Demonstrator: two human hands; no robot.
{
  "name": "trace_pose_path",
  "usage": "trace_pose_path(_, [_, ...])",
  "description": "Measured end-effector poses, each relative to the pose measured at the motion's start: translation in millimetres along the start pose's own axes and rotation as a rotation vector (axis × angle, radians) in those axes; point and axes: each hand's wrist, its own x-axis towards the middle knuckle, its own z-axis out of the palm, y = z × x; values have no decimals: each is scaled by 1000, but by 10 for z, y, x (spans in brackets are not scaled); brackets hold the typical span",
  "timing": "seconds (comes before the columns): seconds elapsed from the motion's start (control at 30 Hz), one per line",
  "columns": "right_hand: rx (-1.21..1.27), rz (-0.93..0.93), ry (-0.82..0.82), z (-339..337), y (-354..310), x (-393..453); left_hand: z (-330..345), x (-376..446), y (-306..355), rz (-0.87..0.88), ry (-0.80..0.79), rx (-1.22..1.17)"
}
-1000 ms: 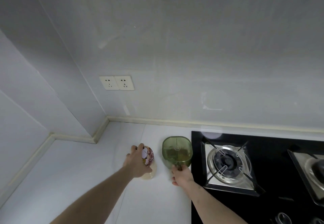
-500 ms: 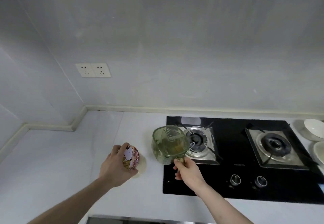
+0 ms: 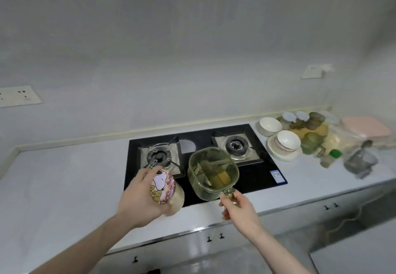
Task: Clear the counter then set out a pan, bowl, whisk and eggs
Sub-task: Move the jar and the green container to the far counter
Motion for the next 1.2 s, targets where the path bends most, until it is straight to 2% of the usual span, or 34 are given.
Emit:
trace_pose_path(0.2, [96, 57, 191, -1171, 465, -256, 495, 127, 1144, 180, -76, -45])
trace_pose_path(0.37, [158, 87, 334, -1837, 687, -349, 837, 398, 1885, 286, -134, -35])
trace_pose_path(0.63, [181, 166, 478, -2970, 1175, 25, 1706, 1054, 3033, 411, -241, -18])
trace_pose_path(0.93, [85, 313, 401, -3994, 1600, 890, 2792, 1819, 3979, 376, -346, 34])
trace_pose_path(1.2, [-7, 357, 269, -4543, 1889, 1375, 3393, 2088, 4278, 272, -389, 73])
